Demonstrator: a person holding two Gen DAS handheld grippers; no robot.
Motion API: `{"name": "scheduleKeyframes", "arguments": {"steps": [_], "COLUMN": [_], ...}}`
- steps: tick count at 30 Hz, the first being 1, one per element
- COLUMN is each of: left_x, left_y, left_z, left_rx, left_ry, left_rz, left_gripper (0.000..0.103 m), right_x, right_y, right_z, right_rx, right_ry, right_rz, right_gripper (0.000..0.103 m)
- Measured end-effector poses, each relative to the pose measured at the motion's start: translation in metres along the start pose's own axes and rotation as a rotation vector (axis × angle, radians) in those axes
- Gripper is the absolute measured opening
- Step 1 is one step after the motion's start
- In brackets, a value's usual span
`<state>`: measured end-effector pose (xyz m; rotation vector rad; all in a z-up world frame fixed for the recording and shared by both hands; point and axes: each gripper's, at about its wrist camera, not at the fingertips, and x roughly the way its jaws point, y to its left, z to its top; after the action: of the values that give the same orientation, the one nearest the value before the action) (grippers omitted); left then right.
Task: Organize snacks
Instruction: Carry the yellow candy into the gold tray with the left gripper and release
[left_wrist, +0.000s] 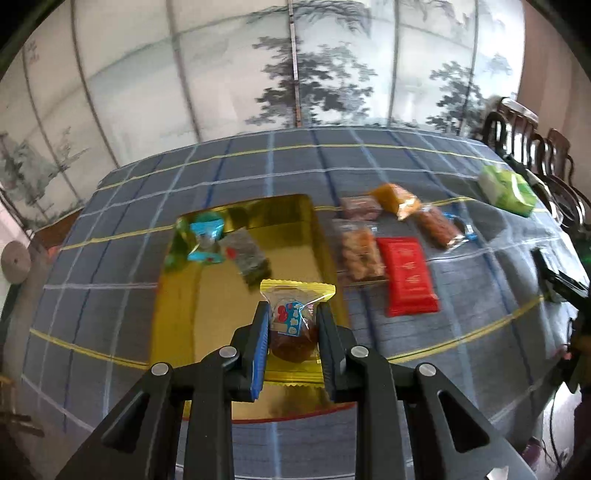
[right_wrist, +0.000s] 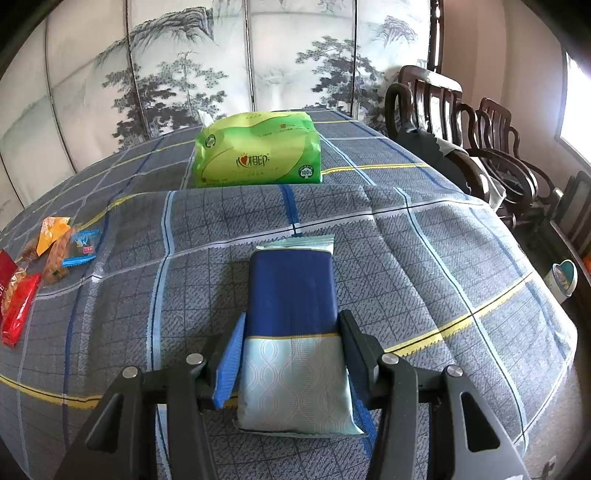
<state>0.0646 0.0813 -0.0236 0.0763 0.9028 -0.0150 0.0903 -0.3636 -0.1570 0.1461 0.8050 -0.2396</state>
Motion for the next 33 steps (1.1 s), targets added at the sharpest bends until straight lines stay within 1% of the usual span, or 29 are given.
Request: {"name": "scheduleKeyframes", "arguments": {"steps": [4,17,33], "left_x": [0.013,0.052,0.074], "left_y": [0.015,0.046,0.061], "left_z": [-0.004,-0.009,-0.009], "left_rx": [-0.014,-0.048,-0.067], "left_ry": [0.014,0.064,0.090], "left_rz": [0.046,0.124,0.157], "left_gripper": [0.021,0.021,0.022], "right_x": [0.000,0.001,0.001], "right_y": [0.001,0.003,0.005], "right_z": [0.000,0.000,0.000], "right_rx": [-0.006,-0.013,-0.014], "right_ry": [0.001,0.002,0.003], "right_rz": [-0.007,-0.018,-0.019], "right_gripper": [0.050,0.050,0.050]}}
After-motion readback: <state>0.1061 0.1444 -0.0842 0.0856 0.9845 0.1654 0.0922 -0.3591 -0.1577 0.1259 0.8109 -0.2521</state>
